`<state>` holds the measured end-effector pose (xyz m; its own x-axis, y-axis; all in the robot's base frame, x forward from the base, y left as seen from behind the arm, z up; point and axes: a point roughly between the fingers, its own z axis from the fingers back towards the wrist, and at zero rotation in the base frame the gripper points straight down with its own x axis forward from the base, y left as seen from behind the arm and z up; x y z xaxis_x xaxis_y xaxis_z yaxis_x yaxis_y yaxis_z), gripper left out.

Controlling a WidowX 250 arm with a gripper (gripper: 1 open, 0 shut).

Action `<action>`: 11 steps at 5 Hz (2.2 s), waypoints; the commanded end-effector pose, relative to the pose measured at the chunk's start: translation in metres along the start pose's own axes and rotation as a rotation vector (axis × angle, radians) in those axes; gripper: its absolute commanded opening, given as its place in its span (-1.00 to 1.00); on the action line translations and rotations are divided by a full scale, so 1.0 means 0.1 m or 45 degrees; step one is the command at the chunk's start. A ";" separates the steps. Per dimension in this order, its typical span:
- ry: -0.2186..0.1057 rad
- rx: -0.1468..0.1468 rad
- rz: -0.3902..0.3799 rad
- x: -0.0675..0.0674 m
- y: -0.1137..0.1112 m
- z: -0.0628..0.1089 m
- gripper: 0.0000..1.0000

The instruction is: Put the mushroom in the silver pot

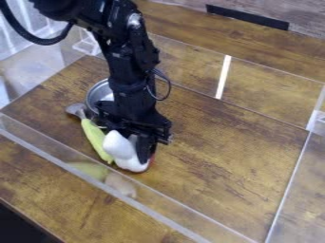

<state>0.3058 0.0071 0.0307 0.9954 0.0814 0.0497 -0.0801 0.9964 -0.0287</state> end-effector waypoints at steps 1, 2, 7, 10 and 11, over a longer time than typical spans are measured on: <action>-0.023 0.000 -0.016 0.05 -0.03 0.10 -1.00; -0.022 0.002 -0.004 0.07 -0.03 0.15 -1.00; -0.062 0.015 -0.038 0.60 0.33 0.85 -1.00; -0.028 0.003 0.002 0.60 0.24 0.77 1.00; -0.031 -0.004 0.022 0.64 0.28 0.80 1.00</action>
<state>0.3571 0.0394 0.0951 0.9954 0.0943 0.0167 -0.0936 0.9950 -0.0355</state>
